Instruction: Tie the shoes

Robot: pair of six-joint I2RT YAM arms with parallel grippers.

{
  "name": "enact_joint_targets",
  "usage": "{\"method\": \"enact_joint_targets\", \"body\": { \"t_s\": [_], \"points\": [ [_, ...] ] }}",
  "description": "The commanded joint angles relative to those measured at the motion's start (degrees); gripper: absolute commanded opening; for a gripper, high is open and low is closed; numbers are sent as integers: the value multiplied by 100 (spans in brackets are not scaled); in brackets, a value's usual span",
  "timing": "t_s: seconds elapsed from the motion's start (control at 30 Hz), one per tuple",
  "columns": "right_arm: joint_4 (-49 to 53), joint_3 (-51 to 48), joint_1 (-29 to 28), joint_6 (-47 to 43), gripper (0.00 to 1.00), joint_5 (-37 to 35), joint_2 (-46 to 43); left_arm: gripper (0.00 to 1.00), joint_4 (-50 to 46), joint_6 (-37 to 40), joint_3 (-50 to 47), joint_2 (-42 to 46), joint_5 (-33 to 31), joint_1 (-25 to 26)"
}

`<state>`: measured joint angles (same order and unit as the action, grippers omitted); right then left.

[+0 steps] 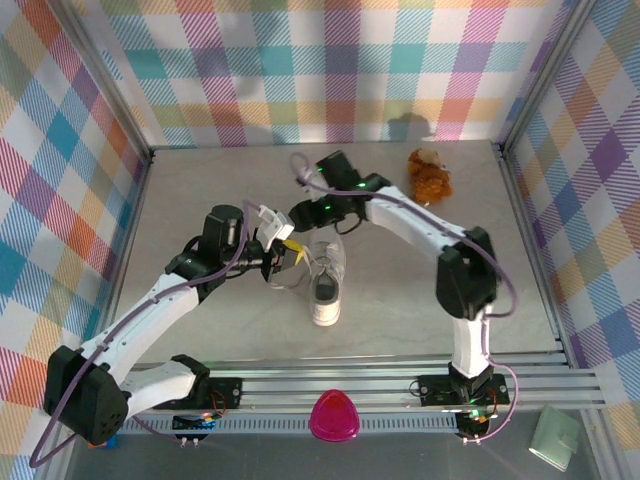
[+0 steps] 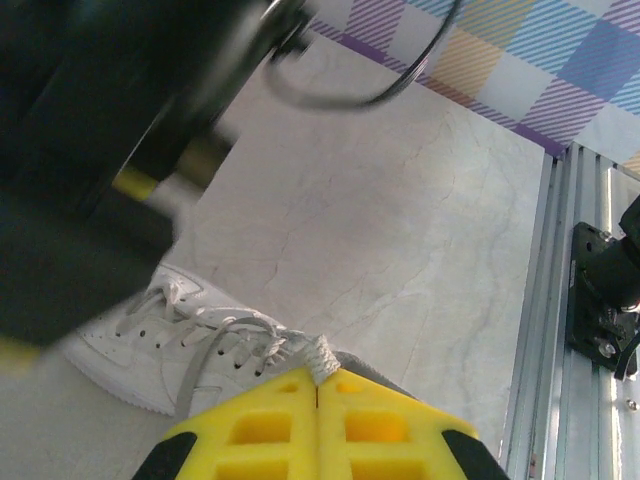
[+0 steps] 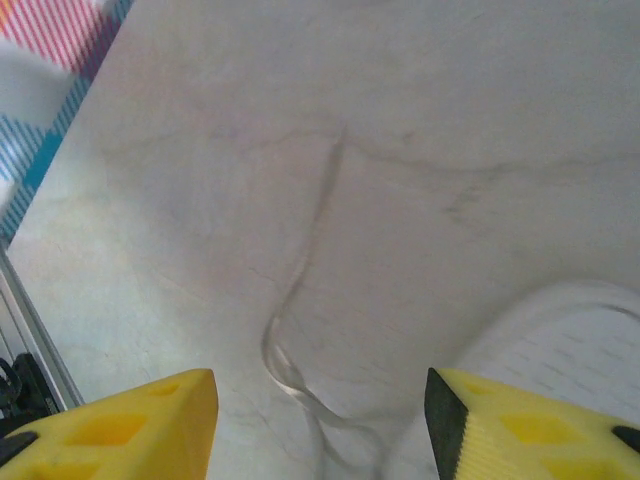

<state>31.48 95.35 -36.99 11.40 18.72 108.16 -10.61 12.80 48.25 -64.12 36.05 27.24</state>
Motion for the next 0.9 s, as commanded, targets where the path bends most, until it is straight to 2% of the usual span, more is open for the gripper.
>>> {"method": "enact_joint_targets", "body": {
  "t_s": [0.0,0.2,0.3,0.47,0.7,0.77,0.87],
  "points": [
    [-953,-850,276,31,58,123,-1012,0,-89,-123,394,-181,7,61],
    [-2412,-3044,302,-338,56,209,-2398,0,-204,-562,908,-657,180,53],
    [-2930,-3706,154,-549,56,121,-2738,0,-323,-779,1159,-874,243,53],
    [-2995,-3773,-171,-991,56,-139,-2701,0,-755,-954,1488,-1120,335,53],
    [-2869,-3385,-328,-1261,54,-27,-2286,0,-789,-1217,1556,-1186,317,53],
    [-2886,-3331,-358,-1274,50,-26,-2215,0,-806,-1258,1574,-1200,314,53],
    [-3038,-3330,-386,-1234,32,-60,-2181,0,-853,-1280,1606,-1225,315,50]
  ]
}}
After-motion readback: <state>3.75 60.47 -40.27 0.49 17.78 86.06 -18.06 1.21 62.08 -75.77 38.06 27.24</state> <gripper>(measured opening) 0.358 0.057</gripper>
